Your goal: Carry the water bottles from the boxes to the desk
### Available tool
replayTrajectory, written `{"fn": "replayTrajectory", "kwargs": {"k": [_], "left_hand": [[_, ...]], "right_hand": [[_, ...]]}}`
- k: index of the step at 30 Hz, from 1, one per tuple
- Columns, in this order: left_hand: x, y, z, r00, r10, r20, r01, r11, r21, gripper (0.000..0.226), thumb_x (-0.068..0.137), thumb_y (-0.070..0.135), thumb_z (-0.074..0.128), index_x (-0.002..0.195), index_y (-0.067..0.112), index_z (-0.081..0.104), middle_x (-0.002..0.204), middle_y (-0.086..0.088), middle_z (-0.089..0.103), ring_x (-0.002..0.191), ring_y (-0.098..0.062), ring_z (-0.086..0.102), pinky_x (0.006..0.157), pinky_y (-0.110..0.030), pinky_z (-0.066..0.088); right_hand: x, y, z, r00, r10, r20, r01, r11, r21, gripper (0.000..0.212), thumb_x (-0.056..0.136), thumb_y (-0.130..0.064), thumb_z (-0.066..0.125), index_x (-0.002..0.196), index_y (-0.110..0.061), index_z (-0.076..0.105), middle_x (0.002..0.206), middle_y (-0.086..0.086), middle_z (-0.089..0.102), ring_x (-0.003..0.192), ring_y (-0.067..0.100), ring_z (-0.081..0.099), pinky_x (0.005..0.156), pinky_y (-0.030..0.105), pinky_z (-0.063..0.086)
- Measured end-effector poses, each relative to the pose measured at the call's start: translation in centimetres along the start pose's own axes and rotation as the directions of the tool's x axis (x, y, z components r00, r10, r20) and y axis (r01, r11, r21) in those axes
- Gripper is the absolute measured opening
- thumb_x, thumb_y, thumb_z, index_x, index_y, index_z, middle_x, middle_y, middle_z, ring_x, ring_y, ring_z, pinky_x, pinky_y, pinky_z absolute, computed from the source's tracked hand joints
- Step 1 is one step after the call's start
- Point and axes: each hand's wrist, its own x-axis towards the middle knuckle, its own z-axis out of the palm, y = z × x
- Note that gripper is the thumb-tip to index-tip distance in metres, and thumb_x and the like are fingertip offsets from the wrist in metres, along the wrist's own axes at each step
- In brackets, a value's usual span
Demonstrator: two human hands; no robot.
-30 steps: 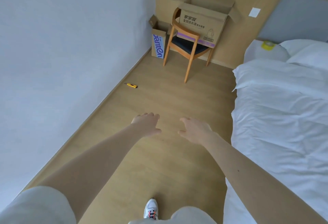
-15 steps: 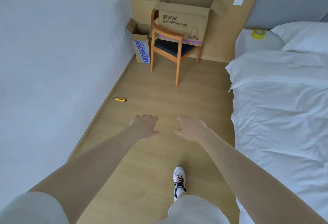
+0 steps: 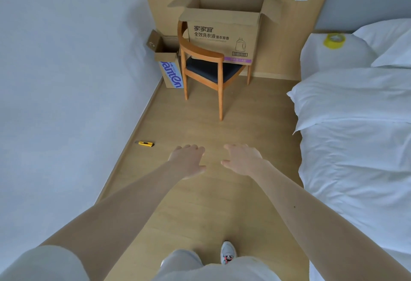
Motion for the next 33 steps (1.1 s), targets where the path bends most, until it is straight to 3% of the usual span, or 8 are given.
{"fn": "replayTrajectory", "kwargs": {"k": [12,21,33], "left_hand": [[15.4,-6.6,-7.5,0.990,0.111,-0.084,-0.112,0.994,-0.006,0.048,0.095,0.048,0.049,0.135,0.022,0.046,0.135,0.004,0.051,0.124,-0.021,0.048,0.099,-0.037,0.037],[26.1,-15.0,-15.1,0.972,0.207,-0.112,-0.203,0.978,0.048,0.051,0.094,0.050,0.048,0.134,0.018,0.046,0.132,-0.002,0.053,0.121,-0.023,0.050,0.096,-0.039,0.041],[35.8,-20.3,-18.6,0.972,0.222,-0.084,-0.219,0.975,0.039,0.051,0.094,0.049,0.048,0.132,0.015,0.047,0.129,-0.004,0.055,0.120,-0.024,0.050,0.099,-0.039,0.039]], "right_hand": [[12.6,1.5,-7.8,0.989,0.144,-0.040,-0.144,0.990,-0.003,0.051,0.099,-0.038,0.046,0.143,-0.015,0.037,0.142,0.008,0.045,0.128,0.029,0.044,0.101,0.040,0.040],[23.2,-0.8,-16.4,0.972,0.212,-0.097,-0.212,0.977,0.007,0.052,0.099,-0.042,0.046,0.142,-0.015,0.037,0.139,0.008,0.047,0.125,0.029,0.046,0.100,0.041,0.042],[34.0,-0.4,-21.4,0.976,0.202,-0.080,-0.202,0.979,0.017,0.051,0.098,-0.040,0.048,0.141,-0.015,0.038,0.137,0.008,0.048,0.123,0.028,0.048,0.096,0.040,0.043]]}}
